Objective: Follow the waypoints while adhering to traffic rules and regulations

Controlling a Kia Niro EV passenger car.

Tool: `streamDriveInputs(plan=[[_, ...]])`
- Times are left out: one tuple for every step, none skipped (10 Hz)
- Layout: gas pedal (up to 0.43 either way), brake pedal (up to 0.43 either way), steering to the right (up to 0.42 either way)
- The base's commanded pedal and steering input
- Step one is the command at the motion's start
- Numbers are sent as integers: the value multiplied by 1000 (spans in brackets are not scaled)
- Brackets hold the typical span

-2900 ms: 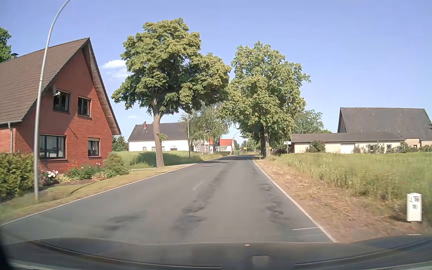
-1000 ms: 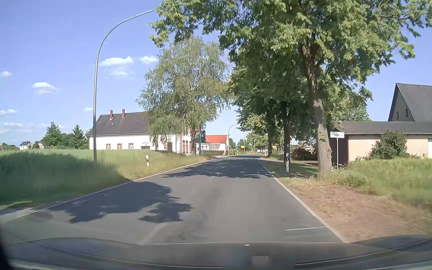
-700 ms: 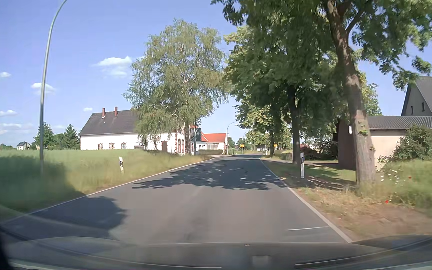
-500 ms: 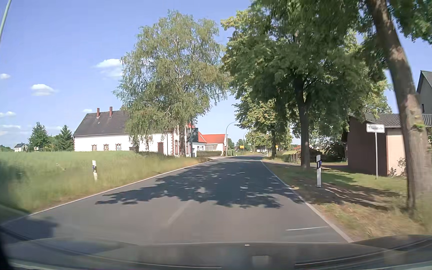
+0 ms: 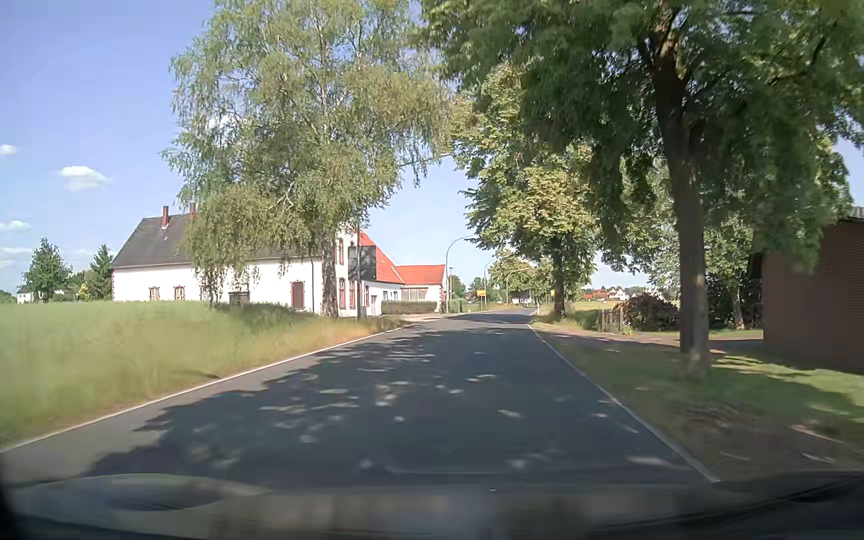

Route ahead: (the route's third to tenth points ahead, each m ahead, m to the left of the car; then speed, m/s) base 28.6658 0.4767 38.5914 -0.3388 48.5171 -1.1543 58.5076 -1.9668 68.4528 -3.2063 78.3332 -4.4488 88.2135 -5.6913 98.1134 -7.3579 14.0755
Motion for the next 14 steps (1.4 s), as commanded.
streamDriveInputs(plan=[[130, 6, 8], [130, 6, 9], [130, 6, 9], [130, 12, 9], [130, 6, 10], [130, 6, 11], [130, 6, 10], [130, 6, 11], [130, 6, 11], [118, 6, 11], [87, 6, 10], [67, 6, 11], [67, 6, 11], [67, 6, 10]])
